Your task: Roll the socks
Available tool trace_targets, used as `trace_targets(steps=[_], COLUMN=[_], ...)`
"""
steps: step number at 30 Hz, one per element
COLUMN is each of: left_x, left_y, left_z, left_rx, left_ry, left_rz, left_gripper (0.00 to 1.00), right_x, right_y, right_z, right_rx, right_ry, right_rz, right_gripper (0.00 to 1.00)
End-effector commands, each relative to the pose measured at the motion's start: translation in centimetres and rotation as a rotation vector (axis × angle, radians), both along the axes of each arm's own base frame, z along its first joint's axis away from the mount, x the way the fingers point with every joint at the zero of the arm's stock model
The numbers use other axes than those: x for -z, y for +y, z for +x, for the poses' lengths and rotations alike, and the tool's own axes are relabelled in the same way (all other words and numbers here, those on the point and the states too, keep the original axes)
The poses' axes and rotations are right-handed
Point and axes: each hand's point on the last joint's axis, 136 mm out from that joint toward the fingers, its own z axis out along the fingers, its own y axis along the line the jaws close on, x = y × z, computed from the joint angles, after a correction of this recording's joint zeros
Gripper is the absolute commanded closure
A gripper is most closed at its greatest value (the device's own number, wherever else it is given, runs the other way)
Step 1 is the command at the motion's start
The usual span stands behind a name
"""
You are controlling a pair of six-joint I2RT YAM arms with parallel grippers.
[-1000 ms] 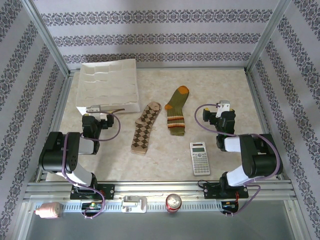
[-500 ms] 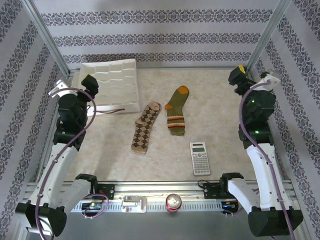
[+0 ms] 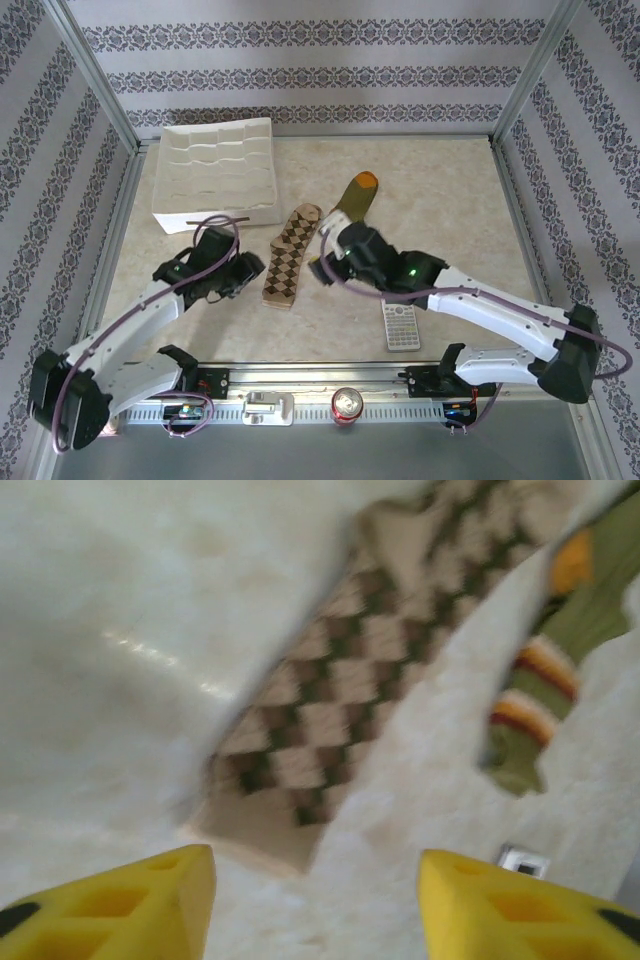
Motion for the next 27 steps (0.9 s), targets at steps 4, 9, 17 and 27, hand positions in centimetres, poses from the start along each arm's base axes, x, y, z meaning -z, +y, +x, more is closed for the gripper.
trace_targets(steps=[4,9,17,27], left_x=[2.2,3.4,3.4,3.2], left_y=[2.1,1.6,2.0,2.3], left_z=[-2.7,-2.1,-2.6,-3.3], left_rx=[-0.136,-0.153,-0.132,-0.142], left_ry=[0.122,0.180,0.208,0.205], left_rz=[-0.040,-0.136,-0.121,-0.128], left_gripper=[0.71,0.72,0.72,0.72], right_x=[6.7,11.5,14.8,17.6], right_y=[4.6,6.9,9.0,11.4], right_z=[-4.5,-4.9,-3.6,-3.0], right_rx=[-0.448,-0.566,-0.596,-0.644], right_ry=[-0.068,0.016,-0.075,-0.119], right_rz=[-0.185,-0.310,-0.415,-0.500], right_gripper=[0.18,0.34,0.36,0.38])
